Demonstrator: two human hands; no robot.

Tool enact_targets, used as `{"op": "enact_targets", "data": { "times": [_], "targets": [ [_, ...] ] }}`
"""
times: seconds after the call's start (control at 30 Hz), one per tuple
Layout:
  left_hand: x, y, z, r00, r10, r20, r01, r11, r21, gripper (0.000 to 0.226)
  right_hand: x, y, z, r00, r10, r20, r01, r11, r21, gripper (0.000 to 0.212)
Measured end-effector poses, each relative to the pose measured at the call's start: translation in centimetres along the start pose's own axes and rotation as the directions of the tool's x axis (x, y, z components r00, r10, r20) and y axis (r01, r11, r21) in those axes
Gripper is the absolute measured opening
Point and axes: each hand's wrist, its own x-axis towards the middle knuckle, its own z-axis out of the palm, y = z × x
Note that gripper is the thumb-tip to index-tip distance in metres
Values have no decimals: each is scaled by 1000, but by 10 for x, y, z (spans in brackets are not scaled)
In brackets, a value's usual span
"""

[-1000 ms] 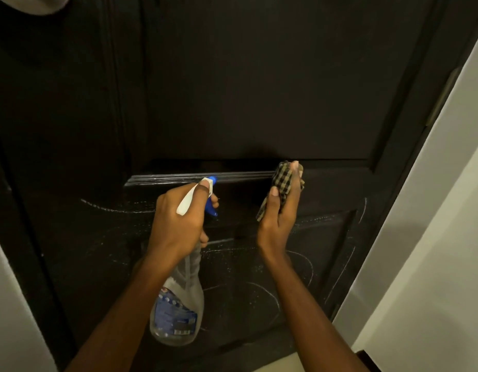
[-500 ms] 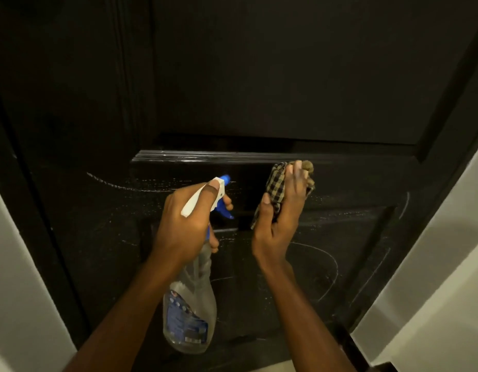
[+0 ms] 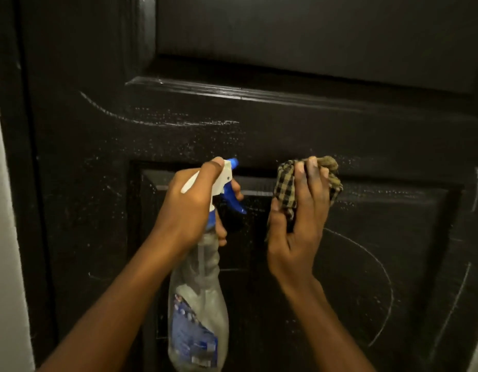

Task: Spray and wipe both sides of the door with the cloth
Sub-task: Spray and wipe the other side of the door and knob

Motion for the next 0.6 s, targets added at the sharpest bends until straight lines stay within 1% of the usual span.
{"op": "enact_targets", "data": {
  "times": [0.1, 0.17, 0.23, 0.3, 0.4, 0.5, 0.6],
  "targets": [
    [-23, -17, 9, 997, 66, -26, -64, 996, 65, 55, -8, 6, -16, 999, -18, 37, 17, 999, 30, 58],
    [-40, -24, 11, 995, 93, -39, -88, 991, 104, 55, -7, 9, -27, 996, -36, 87, 32, 999, 41, 58],
    [-57, -28, 11, 993, 98, -62, -90, 988, 125, 54, -3, 10, -39, 989, -33, 144, 27, 999, 42, 58],
    [-78, -27, 11, 992, 89, -88, -79, 991, 109, 54, -2, 5, -55, 986, -19, 167, 10, 998, 55, 59],
    [-114, -24, 13, 989, 67, -132, -54, 993, 105, 53, -18, -14, -84, 989, 38, 145, -49, 996, 73, 58],
    [-150, -18, 19, 991, 53, -123, -38, 992, 123, 52, -46, -41, -115, 988, 122, 95, -128, 990, 61, 57],
    [-180, -15, 27, 991, 31, -127, -14, 991, 134, 51, -64, -58, -141, 986, 145, 77, -148, 989, 23, 57]
  ]
}}
